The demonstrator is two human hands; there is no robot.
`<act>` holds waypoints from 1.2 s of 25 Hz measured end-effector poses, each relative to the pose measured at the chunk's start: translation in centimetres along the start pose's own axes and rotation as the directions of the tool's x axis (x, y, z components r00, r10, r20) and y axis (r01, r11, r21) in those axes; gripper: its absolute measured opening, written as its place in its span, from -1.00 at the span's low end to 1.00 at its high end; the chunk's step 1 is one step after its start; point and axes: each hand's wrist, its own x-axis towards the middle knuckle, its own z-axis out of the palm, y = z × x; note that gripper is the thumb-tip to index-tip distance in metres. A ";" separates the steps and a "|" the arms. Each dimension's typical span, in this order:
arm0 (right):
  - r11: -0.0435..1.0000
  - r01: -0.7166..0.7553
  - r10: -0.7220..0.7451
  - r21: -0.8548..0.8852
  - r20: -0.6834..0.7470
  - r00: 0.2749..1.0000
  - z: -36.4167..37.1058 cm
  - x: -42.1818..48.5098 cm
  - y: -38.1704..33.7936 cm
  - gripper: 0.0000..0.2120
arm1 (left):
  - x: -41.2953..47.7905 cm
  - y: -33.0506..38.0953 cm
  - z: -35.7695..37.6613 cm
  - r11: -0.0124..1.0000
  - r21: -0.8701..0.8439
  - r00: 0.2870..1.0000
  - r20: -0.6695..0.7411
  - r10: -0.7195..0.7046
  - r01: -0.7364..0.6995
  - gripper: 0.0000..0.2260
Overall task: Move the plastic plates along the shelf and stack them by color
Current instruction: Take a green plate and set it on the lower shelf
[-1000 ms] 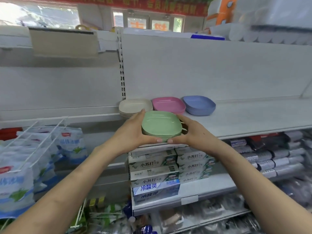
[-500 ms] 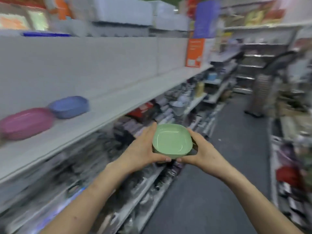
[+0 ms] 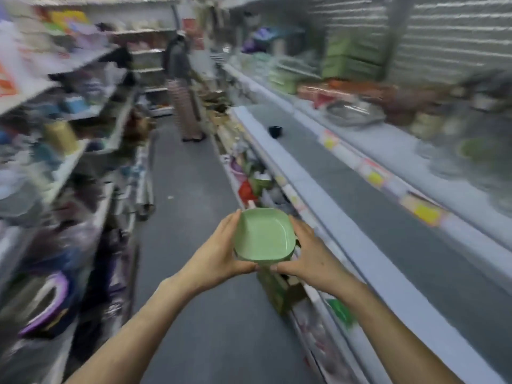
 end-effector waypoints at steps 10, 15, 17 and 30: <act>0.859 -0.500 0.491 0.110 -0.457 0.742 -7.9 -17.5 11.5 -0.09 | 11.1 9.6 21.2 0.881 -0.244 0.743 0.474 0.473 -0.405 0.11; 0.737 -0.643 0.606 0.210 -0.627 0.490 -6.9 -24.6 11.9 -0.02 | 11.0 15.3 27.4 0.730 -0.471 0.476 0.557 0.681 -0.495 -0.03; 0.684 -0.679 0.640 0.267 -0.665 0.385 -5.9 -27.2 11.8 -0.01 | 10.1 16.7 29.7 0.699 -0.510 0.395 0.584 0.709 -0.501 -0.02; 0.459 -0.855 0.703 0.241 -0.687 0.183 -5.6 -36.5 14.3 0.04 | 4.8 21.9 38.5 0.667 -0.548 0.277 0.629 0.726 -0.505 0.11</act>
